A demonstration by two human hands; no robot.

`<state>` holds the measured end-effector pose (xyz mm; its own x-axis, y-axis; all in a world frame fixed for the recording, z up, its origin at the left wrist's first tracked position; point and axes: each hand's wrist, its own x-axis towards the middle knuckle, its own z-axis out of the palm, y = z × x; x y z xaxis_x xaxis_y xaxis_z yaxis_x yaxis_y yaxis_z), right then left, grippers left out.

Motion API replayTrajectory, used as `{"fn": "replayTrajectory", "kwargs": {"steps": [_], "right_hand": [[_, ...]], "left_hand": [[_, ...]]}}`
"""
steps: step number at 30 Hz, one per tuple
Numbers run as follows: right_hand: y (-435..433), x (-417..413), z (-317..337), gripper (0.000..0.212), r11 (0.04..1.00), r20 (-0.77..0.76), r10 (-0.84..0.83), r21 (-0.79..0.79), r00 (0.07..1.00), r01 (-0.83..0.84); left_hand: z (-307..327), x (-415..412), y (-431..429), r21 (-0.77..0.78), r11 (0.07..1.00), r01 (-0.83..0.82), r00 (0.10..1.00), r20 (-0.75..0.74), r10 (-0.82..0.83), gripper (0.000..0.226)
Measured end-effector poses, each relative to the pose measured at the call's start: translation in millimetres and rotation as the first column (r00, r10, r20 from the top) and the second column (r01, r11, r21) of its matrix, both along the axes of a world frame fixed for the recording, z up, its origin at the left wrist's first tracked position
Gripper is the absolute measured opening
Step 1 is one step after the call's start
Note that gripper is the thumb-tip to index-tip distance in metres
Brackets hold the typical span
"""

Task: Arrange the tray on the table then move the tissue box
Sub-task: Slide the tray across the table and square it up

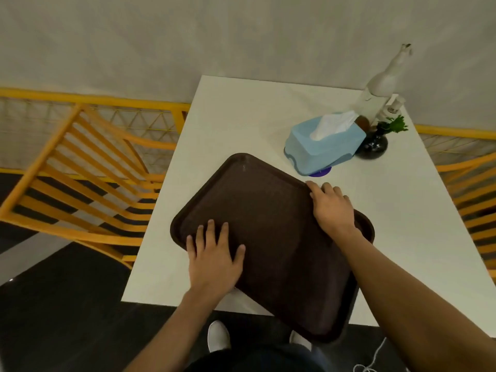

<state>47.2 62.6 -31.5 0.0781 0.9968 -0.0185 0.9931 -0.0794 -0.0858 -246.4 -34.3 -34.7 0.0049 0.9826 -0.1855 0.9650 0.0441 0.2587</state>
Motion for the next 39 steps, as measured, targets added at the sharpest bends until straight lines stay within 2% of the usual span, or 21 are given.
{"fn": "replayTrajectory", "kwargs": {"steps": [5,10,14,17,20,22,25,34,39], "right_hand": [[-6,-20,3,0.037,0.998,0.011,-0.059,0.003,0.998,0.059],[-18,-35,5,0.035,0.992,-0.035,-0.125,0.007,0.992,0.125],[-24,-52,6,0.035,0.979,-0.11,-0.202,-0.051,0.973,0.198],[-27,-66,10,0.042,0.972,-0.132,-0.214,-0.128,0.968,0.197],[-31,-79,11,0.052,0.994,-0.092,-0.107,0.024,0.99,0.11],[-29,-84,9,0.055,0.994,-0.066,0.046,0.107,0.997,-0.038],[-22,-87,3,0.055,0.976,-0.08,0.204,0.093,0.976,-0.197],[-11,-106,-11,0.046,0.991,-0.191,0.066,0.13,0.979,-0.042],[16,-106,-11,0.047,0.994,-0.255,0.046,0.108,0.966,-0.019]], "left_hand": [[-12,-29,22,0.101,0.988,0.117,0.991,-0.081,-0.109,0.067],[-13,-66,74,0.166,0.961,0.22,0.975,-0.023,-0.219,0.055],[-3,-81,94,0.246,0.969,0.023,0.995,0.085,-0.045,0.053],[-2,-85,80,0.2,0.97,-0.141,0.968,0.232,0.093,0.063],[-12,-88,64,0.159,0.975,-0.155,0.955,0.277,0.107,0.067],[-18,-90,61,0.185,0.976,-0.118,0.968,0.241,0.071,0.064],[-23,-94,65,0.215,0.974,-0.068,0.976,0.217,0.02,0.06],[-15,-117,139,0.201,0.976,0.08,0.98,0.163,-0.114,0.068],[-11,-118,161,0.189,0.982,-0.006,0.98,0.198,-0.033,0.064]]}}
